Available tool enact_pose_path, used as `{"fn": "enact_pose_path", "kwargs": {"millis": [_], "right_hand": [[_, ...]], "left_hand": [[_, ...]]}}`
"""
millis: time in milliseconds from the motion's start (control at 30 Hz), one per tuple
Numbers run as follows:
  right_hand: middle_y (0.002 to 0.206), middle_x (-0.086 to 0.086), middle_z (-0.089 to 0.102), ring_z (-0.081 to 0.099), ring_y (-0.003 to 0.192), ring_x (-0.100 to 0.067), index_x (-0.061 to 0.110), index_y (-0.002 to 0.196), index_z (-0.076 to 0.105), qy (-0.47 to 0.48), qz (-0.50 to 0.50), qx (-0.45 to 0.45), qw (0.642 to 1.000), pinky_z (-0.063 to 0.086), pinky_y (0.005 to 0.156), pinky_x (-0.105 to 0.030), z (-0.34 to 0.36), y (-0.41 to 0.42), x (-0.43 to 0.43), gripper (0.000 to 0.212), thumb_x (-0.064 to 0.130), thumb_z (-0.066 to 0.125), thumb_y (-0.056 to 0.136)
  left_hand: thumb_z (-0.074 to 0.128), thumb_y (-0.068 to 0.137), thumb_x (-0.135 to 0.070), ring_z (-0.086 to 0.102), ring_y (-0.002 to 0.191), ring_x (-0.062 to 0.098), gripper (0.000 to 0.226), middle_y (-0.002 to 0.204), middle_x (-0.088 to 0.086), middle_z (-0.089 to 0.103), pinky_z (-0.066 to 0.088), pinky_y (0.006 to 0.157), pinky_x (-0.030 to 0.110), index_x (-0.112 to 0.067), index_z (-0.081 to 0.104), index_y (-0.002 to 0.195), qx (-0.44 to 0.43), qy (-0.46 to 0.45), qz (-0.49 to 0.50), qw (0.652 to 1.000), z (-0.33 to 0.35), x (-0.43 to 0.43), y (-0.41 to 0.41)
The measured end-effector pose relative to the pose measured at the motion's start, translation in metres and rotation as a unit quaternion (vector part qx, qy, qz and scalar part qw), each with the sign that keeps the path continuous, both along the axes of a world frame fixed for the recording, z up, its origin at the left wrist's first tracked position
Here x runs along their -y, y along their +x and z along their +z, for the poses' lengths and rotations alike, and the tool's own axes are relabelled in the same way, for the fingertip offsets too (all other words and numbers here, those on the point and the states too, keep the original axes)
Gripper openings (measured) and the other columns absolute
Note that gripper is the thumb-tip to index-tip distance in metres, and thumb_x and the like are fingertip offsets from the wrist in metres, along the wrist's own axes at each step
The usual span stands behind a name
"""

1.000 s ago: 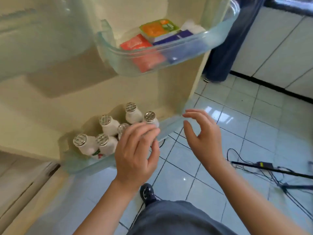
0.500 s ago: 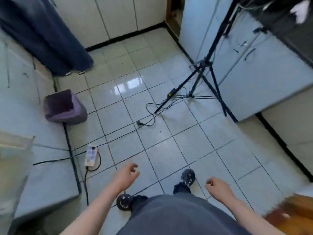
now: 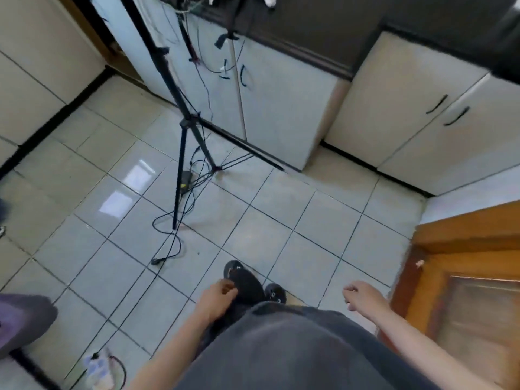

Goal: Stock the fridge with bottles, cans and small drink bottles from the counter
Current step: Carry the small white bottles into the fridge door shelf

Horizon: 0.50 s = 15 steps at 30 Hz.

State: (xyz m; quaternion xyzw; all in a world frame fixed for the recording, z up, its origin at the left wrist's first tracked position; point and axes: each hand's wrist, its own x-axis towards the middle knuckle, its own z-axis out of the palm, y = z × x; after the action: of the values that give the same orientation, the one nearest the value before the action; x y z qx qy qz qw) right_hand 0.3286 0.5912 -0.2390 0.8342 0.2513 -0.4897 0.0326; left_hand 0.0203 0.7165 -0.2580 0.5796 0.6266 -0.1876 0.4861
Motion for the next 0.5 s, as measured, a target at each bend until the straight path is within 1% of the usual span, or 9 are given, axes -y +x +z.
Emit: {"fn": "enact_pose_path", "kwargs": {"millis": [100,200,267,300,367,433,500], "right_hand": [[0.089,-0.004,0.067,0.065,0.089,-0.024,0.014,0.087,0.062,0.024,-0.036,-0.020,0.999,0.049,0.079,-0.031,0.001,0.010,-0.012,0.019,0.021,0.045,0.090],[0.096,-0.003,0.067,0.062,0.090,-0.019,0.013,0.093,0.064,0.006,-0.032,-0.038,0.999,0.049,0.082,-0.031,-0.001,0.021,-0.014,0.022,0.022,0.044,0.092],[0.096,-0.005,0.067,0.062,0.088,-0.019,0.013,0.086,0.062,-0.005,-0.052,-0.053,0.997,0.047,0.078,-0.027,-0.003,0.038,-0.016,0.019,0.021,0.046,0.091],[0.095,-0.008,0.068,0.063,0.087,-0.021,0.013,0.083,0.061,-0.009,-0.079,-0.056,0.995,0.047,0.076,-0.027,-0.003,0.052,-0.019,0.018,0.019,0.047,0.091],[0.097,-0.008,0.068,0.065,0.088,-0.022,0.013,0.091,0.061,-0.018,-0.149,-0.042,0.988,0.051,0.081,-0.029,-0.001,0.082,-0.022,0.016,0.018,0.047,0.094],[0.104,-0.003,0.065,0.062,0.095,-0.018,0.016,0.102,0.061,-0.031,-0.175,-0.012,0.984,0.051,0.090,-0.032,0.005,0.111,-0.028,0.017,0.022,0.046,0.096],[0.112,0.001,0.064,0.059,0.100,-0.012,0.019,0.109,0.059,-0.051,-0.197,0.004,0.979,0.048,0.093,-0.027,0.012,0.137,-0.039,0.019,0.025,0.046,0.096]], "left_hand": [[0.053,0.093,-0.033,0.056,0.114,0.022,0.035,0.124,0.005,0.061,0.041,0.096,0.027,-0.017,0.057,0.125,-0.021,-0.017,-0.037,0.999,-0.006,-0.036,0.025],[0.053,0.093,-0.031,0.055,0.117,0.024,0.036,0.126,0.008,0.061,0.039,0.098,0.028,-0.015,0.056,0.125,-0.052,-0.039,-0.073,0.995,-0.018,-0.069,0.044],[0.053,0.093,-0.030,0.055,0.117,0.024,0.036,0.127,0.009,0.061,0.041,0.099,0.028,-0.013,0.057,0.124,-0.068,-0.052,-0.100,0.991,-0.029,-0.095,0.060],[0.054,0.093,-0.030,0.055,0.117,0.023,0.035,0.126,0.009,0.061,0.041,0.098,0.027,-0.012,0.058,0.123,-0.071,-0.055,-0.113,0.989,-0.034,-0.110,0.070],[0.054,0.093,-0.030,0.055,0.117,0.022,0.034,0.126,0.008,0.062,0.041,0.095,0.024,-0.012,0.059,0.122,-0.077,-0.052,-0.143,0.985,-0.041,-0.143,0.094],[0.054,0.094,-0.030,0.054,0.119,0.022,0.034,0.126,0.008,0.061,0.041,0.095,0.023,-0.011,0.058,0.122,-0.078,-0.043,-0.177,0.980,-0.045,-0.181,0.122],[0.053,0.095,-0.027,0.055,0.119,0.024,0.033,0.127,0.011,0.060,0.041,0.094,0.024,-0.008,0.058,0.121,-0.070,-0.036,-0.206,0.975,-0.045,-0.221,0.157]]}}
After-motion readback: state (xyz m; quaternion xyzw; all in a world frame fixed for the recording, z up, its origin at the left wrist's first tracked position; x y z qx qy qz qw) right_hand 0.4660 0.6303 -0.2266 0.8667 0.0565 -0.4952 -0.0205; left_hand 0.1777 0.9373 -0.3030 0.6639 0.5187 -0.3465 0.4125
